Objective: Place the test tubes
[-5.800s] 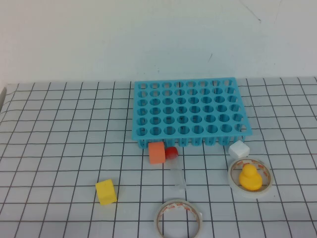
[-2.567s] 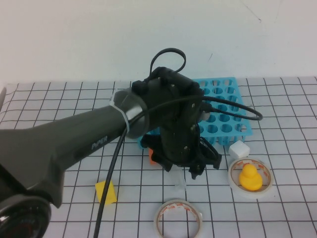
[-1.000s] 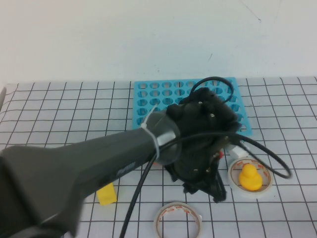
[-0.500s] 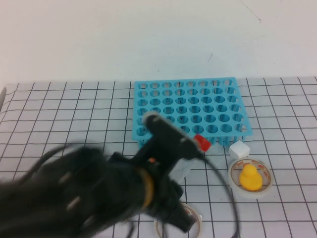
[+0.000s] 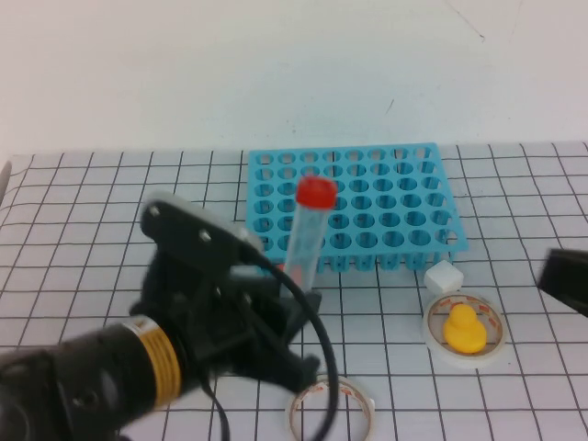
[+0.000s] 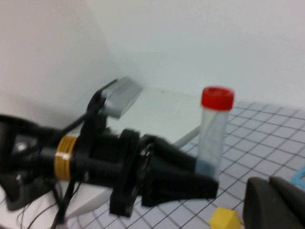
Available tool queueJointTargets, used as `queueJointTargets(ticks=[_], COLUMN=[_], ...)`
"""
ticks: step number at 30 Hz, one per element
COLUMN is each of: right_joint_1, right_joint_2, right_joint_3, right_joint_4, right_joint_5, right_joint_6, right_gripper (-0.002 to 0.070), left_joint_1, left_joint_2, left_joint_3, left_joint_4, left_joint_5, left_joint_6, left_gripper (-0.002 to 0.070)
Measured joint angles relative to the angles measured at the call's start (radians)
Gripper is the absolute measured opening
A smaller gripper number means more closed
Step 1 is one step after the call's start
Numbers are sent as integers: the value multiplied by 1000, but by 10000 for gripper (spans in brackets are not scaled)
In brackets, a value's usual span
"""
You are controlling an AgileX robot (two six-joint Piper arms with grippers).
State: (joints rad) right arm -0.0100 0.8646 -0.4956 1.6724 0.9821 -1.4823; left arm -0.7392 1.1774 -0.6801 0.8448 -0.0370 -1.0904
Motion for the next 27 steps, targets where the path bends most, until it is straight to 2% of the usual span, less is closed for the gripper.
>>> queueJointTargets(ticks=[5,10,12,14,19,22,27], right_joint_1=[156,343,383,402,440,471,516], right_joint_2=[150,277,329,378,493,555,652], right_joint_3=[-114,-266,-331,-389,-531,-603,-711], right_joint_4=[2,4,8,8,10,10,10], right_joint_5=[-35,-218,-265,-277,-283,-285,-287], right_joint_6=[-98,-166,-205,-220,-207,-204,-207], right_gripper=[-1,13,66,155,460,531,557], left_joint_1=[157,276,311,330,337,337,337], left_joint_2=[0,0,0,0,0,0,0], left_joint_3=[0,0,0,0,0,0,0], left_joint_4=[24,8,6,4,12,30,48], left_joint_5=[-265,-441,-474,-496,-517,-521,-523], left_joint_6=[-13,14,16,16,22,22,13], left_gripper=[209,209,209,209,209,209,209])
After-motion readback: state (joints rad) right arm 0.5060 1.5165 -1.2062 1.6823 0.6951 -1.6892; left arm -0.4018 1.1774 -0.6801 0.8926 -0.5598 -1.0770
